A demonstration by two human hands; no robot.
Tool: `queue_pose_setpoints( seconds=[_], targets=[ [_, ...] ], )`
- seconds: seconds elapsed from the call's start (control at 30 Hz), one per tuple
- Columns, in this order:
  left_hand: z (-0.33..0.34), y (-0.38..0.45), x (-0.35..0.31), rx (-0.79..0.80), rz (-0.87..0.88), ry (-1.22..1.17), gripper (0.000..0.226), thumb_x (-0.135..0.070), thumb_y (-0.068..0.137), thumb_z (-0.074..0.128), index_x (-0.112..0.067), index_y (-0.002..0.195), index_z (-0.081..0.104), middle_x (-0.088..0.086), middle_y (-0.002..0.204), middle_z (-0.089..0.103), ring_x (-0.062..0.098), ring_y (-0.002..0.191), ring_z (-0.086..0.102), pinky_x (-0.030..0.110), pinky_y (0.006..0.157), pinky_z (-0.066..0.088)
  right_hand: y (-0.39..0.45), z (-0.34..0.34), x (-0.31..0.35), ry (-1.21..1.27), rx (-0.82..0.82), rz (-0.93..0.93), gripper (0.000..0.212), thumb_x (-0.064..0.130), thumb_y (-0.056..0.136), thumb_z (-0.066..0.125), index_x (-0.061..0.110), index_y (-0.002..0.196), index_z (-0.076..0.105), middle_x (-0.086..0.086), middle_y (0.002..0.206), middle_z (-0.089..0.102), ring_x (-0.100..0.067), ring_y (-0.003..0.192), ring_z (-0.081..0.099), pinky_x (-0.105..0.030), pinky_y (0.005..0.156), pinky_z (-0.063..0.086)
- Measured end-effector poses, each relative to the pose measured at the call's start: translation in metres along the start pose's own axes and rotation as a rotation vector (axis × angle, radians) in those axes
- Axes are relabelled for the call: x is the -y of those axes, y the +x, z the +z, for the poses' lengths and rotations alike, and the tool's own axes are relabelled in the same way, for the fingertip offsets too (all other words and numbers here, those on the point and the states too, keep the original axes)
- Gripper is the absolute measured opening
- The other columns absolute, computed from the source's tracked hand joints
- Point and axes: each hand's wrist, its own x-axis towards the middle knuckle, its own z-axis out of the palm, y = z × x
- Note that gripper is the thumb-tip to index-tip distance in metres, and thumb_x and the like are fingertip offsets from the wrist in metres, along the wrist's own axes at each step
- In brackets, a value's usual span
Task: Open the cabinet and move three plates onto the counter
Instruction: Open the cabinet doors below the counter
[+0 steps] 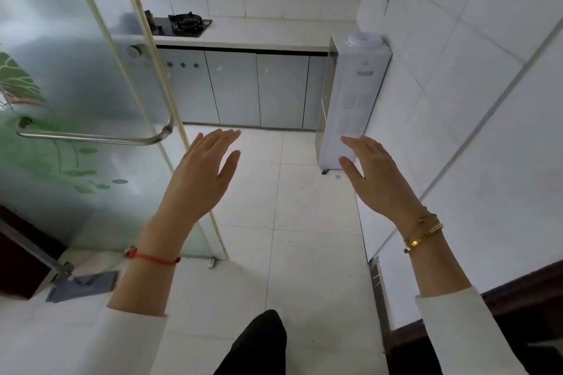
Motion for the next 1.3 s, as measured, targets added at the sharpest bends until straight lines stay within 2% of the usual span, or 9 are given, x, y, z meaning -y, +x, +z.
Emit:
queue_pose_setpoints(
  seconds=[0.33,0.57,0.73,0.87,1.17,1.3],
  targets=[
    [0.056,0.073,0.041,0.049,-0.066,0.013,0.043,-0.026,0.102,0.041,-0.011,0.142,0.045,0.005,0.145,0.051,0.022,0.14,0.04,0.039,0.122,0.021,0.086,0.031,-0.042,0.02,0.038,0.054,0.046,0.033,0.1,0.042,0.015,0.143,0.04,-0.007,0.148,0.044,-0.024,0.145,0.028,-0.042,0.12,0.026],
    [0.086,0.179,0.076,0.03,-0.072,0.014,0.042,-0.026,0.101,0.043,-0.011,0.14,0.048,0.004,0.142,0.053,0.021,0.136,0.045,0.034,0.12,0.02,0.194,0.045,-0.072,0.042,0.07,0.081,0.046,0.036,0.1,0.039,0.017,0.143,0.04,-0.005,0.149,0.042,-0.02,0.146,0.025,-0.04,0.121,0.023],
    [0.106,0.257,0.103,0.001,-0.059,-0.01,0.04,-0.026,0.1,0.044,-0.012,0.137,0.05,0.002,0.139,0.056,0.02,0.133,0.048,0.036,0.119,0.025,0.278,0.055,-0.089,0.042,0.052,0.078,0.047,0.036,0.1,0.038,0.017,0.143,0.04,-0.005,0.148,0.043,-0.02,0.145,0.027,-0.04,0.12,0.025],
    [0.125,0.308,0.119,0.032,-0.065,-0.009,0.041,-0.028,0.1,0.044,-0.013,0.139,0.048,0.002,0.141,0.055,0.02,0.135,0.047,0.035,0.12,0.025,0.329,0.064,-0.106,0.051,0.057,0.095,0.046,0.036,0.1,0.038,0.017,0.142,0.04,-0.005,0.148,0.044,-0.02,0.145,0.027,-0.044,0.12,0.025],
    [0.172,0.403,0.154,0.083,-0.112,-0.012,0.042,-0.029,0.1,0.042,-0.014,0.139,0.049,0.001,0.141,0.055,0.019,0.135,0.046,0.032,0.119,0.023,0.432,0.091,-0.152,0.055,0.102,0.106,0.045,0.036,0.1,0.039,0.016,0.141,0.042,-0.005,0.146,0.045,-0.02,0.143,0.03,-0.042,0.12,0.025],
    [0.197,0.454,0.173,0.074,-0.147,-0.012,0.041,-0.028,0.1,0.044,-0.016,0.139,0.049,-0.001,0.14,0.055,0.018,0.134,0.047,0.036,0.118,0.03,0.497,0.106,-0.174,0.05,0.13,0.08,0.047,0.037,0.1,0.038,0.016,0.141,0.042,-0.005,0.145,0.046,-0.021,0.143,0.031,-0.038,0.119,0.027]
  ],
)
